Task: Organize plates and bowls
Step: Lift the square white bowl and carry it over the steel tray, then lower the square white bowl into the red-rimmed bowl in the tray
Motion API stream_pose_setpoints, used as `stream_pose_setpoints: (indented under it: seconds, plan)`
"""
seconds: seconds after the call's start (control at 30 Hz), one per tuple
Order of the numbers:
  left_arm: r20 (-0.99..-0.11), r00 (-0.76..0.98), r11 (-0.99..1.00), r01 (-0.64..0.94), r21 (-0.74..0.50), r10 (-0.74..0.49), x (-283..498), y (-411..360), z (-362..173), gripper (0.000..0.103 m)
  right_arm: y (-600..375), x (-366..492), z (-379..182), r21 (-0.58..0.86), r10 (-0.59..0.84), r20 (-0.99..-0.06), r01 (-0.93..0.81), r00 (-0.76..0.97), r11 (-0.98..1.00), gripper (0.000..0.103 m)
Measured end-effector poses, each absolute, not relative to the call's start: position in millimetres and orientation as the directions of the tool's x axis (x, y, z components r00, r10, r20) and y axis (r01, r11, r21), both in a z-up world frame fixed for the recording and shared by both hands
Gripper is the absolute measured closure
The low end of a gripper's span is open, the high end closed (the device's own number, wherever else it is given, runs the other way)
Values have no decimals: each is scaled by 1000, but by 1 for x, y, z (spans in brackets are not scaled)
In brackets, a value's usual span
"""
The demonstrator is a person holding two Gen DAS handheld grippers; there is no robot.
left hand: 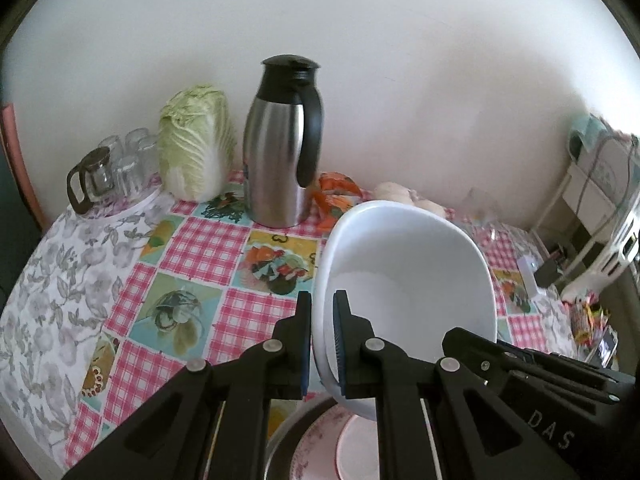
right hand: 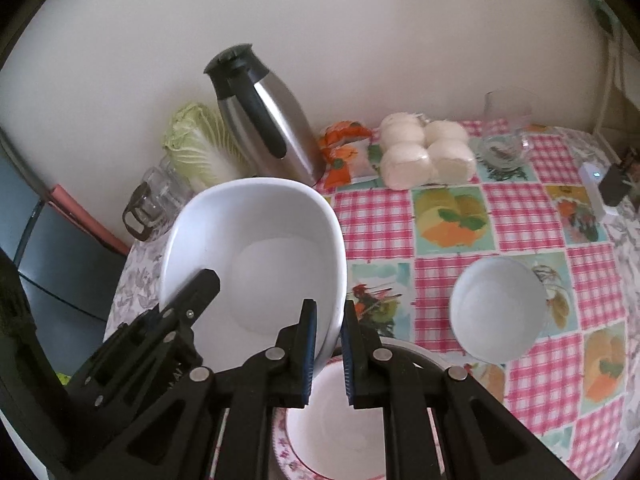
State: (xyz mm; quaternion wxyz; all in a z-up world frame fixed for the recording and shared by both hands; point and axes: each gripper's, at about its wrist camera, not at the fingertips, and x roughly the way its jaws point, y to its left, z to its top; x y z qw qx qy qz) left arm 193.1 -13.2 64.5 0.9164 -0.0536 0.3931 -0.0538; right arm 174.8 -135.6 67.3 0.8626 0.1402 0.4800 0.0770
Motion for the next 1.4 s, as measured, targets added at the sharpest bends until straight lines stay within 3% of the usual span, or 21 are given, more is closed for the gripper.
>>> stream_pose_setpoints:
  seconds: [0.6,1.2,1.4]
  plan:
    - [-687,716,990,138,-41,-128,152,-51,79,92,-176,118,66,403,301,-715,20,631,915,88]
    - [-727,664,983,166,-82,-173,131,-55,67,92,-191,88,55,434,338,-718,12,608,901,86]
    - [-779,587,975,156,-156,-219,140,-50,47,92,-193,90,42,439,344,-742,30,575,898,86]
